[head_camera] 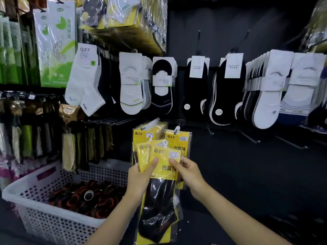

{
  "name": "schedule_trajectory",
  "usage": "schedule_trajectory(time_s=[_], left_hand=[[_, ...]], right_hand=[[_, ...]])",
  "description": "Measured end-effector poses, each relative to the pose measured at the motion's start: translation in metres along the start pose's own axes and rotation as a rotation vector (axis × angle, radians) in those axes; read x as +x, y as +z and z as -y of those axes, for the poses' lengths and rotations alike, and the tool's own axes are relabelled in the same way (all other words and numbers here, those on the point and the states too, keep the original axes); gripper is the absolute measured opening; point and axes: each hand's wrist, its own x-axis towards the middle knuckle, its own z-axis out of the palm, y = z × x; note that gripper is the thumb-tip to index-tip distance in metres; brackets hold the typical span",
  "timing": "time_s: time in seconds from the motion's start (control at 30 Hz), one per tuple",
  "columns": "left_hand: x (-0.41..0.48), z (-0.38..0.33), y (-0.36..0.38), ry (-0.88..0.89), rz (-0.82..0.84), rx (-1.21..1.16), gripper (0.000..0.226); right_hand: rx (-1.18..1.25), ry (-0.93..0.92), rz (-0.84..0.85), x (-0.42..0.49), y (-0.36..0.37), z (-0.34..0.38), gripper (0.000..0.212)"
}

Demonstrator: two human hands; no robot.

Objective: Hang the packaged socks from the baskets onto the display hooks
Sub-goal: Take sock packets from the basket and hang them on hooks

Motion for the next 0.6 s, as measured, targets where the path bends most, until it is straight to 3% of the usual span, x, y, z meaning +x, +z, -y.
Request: schedule_trajectory(time_s=[0.1, 0.2, 0.33, 0.6], left_hand=[[-0.003, -0.005, 0.003, 0.013, 0.015, 0.065, 0.021], [-0.001, -0.009, -0.003, 0.032, -0.059, 0.150, 0.048], [0.005, -0.012, -0.018, 0.078, -0.070, 0.212, 0.054], [0.015, -0.008, -0.041, 0.124, -0.084, 0.279, 0.057]], right_hand=[[0.017, -0.030, -0.009, -0.002, -0.007, 0.002, 0.018], [0.067, -0.025, -0.095, -0.001, -0.016, 0.003, 0.016], [0.032, -0.032, -0.198, 0.006, -0.032, 0.007, 0.014], [-0.105, -0.124, -0.223, 0.042, -0.026, 0.017, 0.015]])
